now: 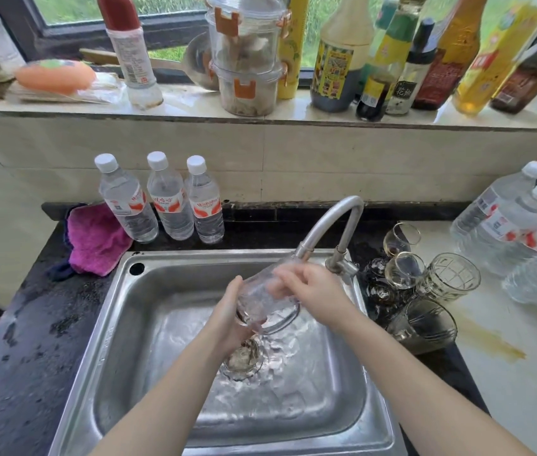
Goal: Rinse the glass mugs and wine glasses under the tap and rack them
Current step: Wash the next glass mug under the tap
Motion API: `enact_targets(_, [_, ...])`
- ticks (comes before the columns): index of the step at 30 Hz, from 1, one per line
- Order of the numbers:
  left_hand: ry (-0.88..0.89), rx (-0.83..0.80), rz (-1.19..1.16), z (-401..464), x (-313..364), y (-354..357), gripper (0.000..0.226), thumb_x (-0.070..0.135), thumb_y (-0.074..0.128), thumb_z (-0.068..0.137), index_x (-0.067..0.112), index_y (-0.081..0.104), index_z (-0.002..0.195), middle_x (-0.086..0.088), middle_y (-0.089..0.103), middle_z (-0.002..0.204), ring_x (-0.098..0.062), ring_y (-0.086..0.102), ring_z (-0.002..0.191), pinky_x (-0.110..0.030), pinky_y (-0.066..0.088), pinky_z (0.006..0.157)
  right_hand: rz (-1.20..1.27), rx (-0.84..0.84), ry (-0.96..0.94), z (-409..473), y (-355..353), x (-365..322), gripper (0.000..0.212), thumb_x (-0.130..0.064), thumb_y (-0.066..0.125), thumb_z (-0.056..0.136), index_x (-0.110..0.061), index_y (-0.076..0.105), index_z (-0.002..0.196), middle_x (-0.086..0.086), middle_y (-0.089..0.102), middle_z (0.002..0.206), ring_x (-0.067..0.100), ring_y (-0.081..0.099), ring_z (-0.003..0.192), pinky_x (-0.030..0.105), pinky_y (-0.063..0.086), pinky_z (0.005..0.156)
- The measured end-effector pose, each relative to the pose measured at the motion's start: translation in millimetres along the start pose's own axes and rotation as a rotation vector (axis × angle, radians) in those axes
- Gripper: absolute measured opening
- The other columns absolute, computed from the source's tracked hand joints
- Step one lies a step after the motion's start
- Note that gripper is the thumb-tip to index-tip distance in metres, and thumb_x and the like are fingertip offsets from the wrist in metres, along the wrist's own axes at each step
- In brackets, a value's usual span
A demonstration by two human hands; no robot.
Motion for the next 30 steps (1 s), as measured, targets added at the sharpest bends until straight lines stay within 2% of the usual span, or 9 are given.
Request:
enact_targets(2, [-0.055, 0.038, -0.046, 0.0, 1.7, -7.7, 0.046, 0.046, 0.047, 0.093, 0.007, 0.061, 0.114, -0.015, 0.066, 0.111, -0.028, 0.061, 0.088, -0.037, 0.046, 0.074, -0.219, -0.164, -0.04, -4.9, 13.7, -0.9, 0.027, -0.027, 0.049, 0.098, -0.018, 0.061, 0.12, -0.008, 0.066, 0.114, 0.004, 0.062, 0.103, 0.022, 0.048, 0.092])
enact_targets(4, [-0.121, 0.028, -0.03, -3.5, 0.4, -11.7, 0.046, 0.044, 0.048, 0.093, 0.007, 0.062, 0.116, -0.019, 0.064, 0.118, -0.031, 0.061, 0.096, -0.039, 0.046, 0.082, -0.337, -0.172, 0.003, -3.0, 2.5, 3.5, 0.025, -0.025, 0.044, 0.099, -0.016, 0.066, 0.107, -0.003, 0.07, 0.102, 0.012, 0.066, 0.093, 0.028, 0.052, 0.086])
enact_targets(7, [-0.134, -0.038, -0.041, -4.0, -8.7, -7.4, 0.043, 0.039, 0.045, 0.094, 0.004, 0.066, 0.109, -0.021, 0.067, 0.108, -0.031, 0.061, 0.092, -0.039, 0.047, 0.079, -0.058, -0.036, 0.046, -0.5, -9.7, -0.7, 0.031, -0.02, 0.041, 0.101, -0.009, 0.064, 0.083, 0.006, 0.072, 0.08, 0.023, 0.071, 0.076, 0.034, 0.056, 0.075])
enact_targets(14, [-0.219, -0.084, -0.238, -8.5, -32.9, 12.7, 0.031, 0.027, 0.043, 0.095, 0.002, 0.061, 0.09, -0.016, 0.067, 0.067, -0.025, 0.061, 0.062, -0.031, 0.051, 0.059, -0.422, -0.291, -0.065, -6.4, 20.9, 4.0, 0.028, -0.035, 0.047, 0.097, -0.016, 0.061, 0.111, 0.001, 0.067, 0.112, 0.018, 0.059, 0.107, 0.038, 0.043, 0.1])
enact_targets(19, [-0.263, -0.086, -0.244, -4.0, -39.3, -0.3, 0.043, 0.038, 0.042, 0.096, 0.003, 0.058, 0.116, -0.018, 0.065, 0.096, -0.028, 0.062, 0.072, -0.033, 0.057, 0.051, -0.394, -0.192, -0.033, -1.5, 8.5, 11.6, 0.02, -0.025, 0.05, 0.096, -0.021, 0.068, 0.088, -0.012, 0.068, 0.086, 0.006, 0.063, 0.086, 0.032, 0.051, 0.084])
enact_targets(23, [-0.083, -0.014, -0.238, 3.3, -18.5, -6.3, 0.043, 0.045, 0.048, 0.093, 0.01, 0.064, 0.112, -0.013, 0.065, 0.101, -0.024, 0.06, 0.079, -0.033, 0.054, 0.062, 0.03, 0.062, 0.089, 5.4, -2.9, 18.7, 0.025, -0.018, 0.047, 0.098, -0.018, 0.068, 0.084, -0.002, 0.075, 0.083, 0.009, 0.071, 0.08, 0.036, 0.055, 0.087])
enact_targets(26, [-0.162, -0.042, -0.242, 1.3, -11.5, -3.1, 0.05, 0.047, 0.047, 0.09, 0.009, 0.06, 0.122, -0.013, 0.061, 0.107, -0.026, 0.063, 0.069, -0.029, 0.053, 0.051, -0.06, -0.106, -0.03, -0.1, 6.6, 2.4, 0.021, -0.019, 0.048, 0.098, -0.018, 0.066, 0.108, -0.008, 0.071, 0.103, -0.001, 0.065, 0.095, 0.021, 0.05, 0.09])
enact_targets(28, [-0.278, -0.082, -0.266, -4.3, -18.2, -1.3, 0.05, 0.045, 0.045, 0.09, 0.008, 0.058, 0.121, -0.016, 0.057, 0.109, -0.027, 0.06, 0.067, -0.031, 0.054, 0.042, -0.324, -0.257, -0.105, -3.3, 13.2, -1.2, 0.017, -0.018, 0.051, 0.096, -0.025, 0.065, 0.104, -0.014, 0.068, 0.104, -0.006, 0.06, 0.097, 0.019, 0.048, 0.089])
enact_targets(30, [-0.271, -0.103, -0.311, -5.1, -19.2, 2.8, 0.046, 0.042, 0.045, 0.091, 0.005, 0.057, 0.116, -0.017, 0.056, 0.11, -0.026, 0.055, 0.078, -0.038, 0.057, 0.055, -0.325, -0.23, -0.073, 1.3, 7.5, 0.8, 0.014, -0.018, 0.054, 0.094, -0.023, 0.067, 0.092, -0.012, 0.071, 0.095, -0.004, 0.064, 0.091, 0.026, 0.052, 0.089])
Point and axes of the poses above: each hand's wrist, its own z-axis towards the middle knuckle, its own y-axis out of the palm, x = y × z, the point moved 10 cm from there along z, towards the middle knuckle
